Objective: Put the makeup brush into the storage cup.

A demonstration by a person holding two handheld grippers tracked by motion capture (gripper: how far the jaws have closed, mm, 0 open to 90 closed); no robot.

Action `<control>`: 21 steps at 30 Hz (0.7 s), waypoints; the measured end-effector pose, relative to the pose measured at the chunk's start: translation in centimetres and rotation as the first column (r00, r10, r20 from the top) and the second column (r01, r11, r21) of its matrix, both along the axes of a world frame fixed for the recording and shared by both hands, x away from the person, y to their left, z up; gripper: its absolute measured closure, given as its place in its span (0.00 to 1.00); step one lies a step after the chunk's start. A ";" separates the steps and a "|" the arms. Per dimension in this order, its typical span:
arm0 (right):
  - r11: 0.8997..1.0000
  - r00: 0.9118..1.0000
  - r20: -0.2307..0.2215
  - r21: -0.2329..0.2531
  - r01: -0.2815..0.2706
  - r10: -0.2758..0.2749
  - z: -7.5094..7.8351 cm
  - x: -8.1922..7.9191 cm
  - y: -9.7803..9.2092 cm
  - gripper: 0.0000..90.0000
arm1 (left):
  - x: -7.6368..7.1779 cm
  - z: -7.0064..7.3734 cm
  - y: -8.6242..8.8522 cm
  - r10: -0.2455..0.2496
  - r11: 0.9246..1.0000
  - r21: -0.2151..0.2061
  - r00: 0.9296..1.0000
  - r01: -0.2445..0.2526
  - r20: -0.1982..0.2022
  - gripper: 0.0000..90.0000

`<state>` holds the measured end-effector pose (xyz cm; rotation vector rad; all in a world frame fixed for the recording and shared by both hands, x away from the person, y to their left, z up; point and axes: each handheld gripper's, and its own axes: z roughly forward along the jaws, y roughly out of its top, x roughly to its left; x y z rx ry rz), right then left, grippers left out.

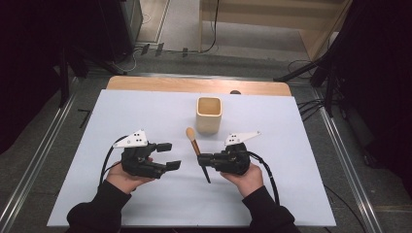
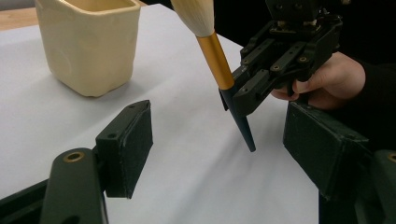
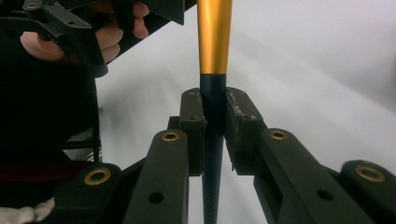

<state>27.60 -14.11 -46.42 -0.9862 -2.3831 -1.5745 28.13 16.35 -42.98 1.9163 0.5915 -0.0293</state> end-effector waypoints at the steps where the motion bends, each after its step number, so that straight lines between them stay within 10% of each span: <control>1: 1.000 1.000 -0.002 0.000 0.000 0.000 0.0 0.0 0.1 0.88 | 0.0 0.0 0.0 0.005 1.000 0.000 1.000 -0.005 -0.001 0.28; 21: 0.999 1.000 -0.026 0.031 -0.010 0.010 -0.8 -0.1 2.7 0.88 | 0.5 -0.4 -1.1 0.058 0.998 -0.001 0.998 -0.058 -0.031 0.38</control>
